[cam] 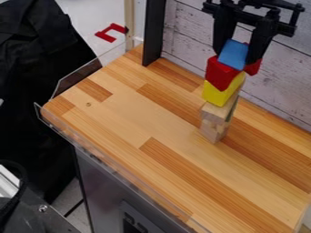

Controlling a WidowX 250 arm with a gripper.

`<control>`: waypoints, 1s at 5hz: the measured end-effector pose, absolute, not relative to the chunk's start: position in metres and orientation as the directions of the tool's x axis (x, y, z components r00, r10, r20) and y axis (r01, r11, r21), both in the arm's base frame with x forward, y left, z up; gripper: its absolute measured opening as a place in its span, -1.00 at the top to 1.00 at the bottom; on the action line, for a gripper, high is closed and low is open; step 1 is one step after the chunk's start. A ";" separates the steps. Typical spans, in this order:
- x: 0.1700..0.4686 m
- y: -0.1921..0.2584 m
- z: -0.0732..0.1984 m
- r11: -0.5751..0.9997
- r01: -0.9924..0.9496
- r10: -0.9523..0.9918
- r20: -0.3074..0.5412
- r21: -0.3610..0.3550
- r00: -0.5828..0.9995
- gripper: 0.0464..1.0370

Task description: Removed the blue block from the tower and placed it at the left side of the table

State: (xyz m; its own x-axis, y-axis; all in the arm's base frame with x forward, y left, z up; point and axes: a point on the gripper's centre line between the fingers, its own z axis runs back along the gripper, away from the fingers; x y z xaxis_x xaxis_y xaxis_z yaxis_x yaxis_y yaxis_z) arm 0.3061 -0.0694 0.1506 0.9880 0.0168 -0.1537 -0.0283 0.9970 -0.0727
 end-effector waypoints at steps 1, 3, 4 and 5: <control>0.307 -0.066 0.151 0.996 -0.041 0.029 -0.154 -0.074 0.988 -0.03; 0.307 -0.054 0.165 0.993 -0.073 0.063 -0.111 -0.088 0.992 -0.03; 0.306 -0.046 0.168 0.991 -0.092 0.083 -0.105 -0.093 0.991 -0.03; 0.302 -0.029 0.173 0.990 -0.114 0.106 -0.097 -0.087 0.990 -0.03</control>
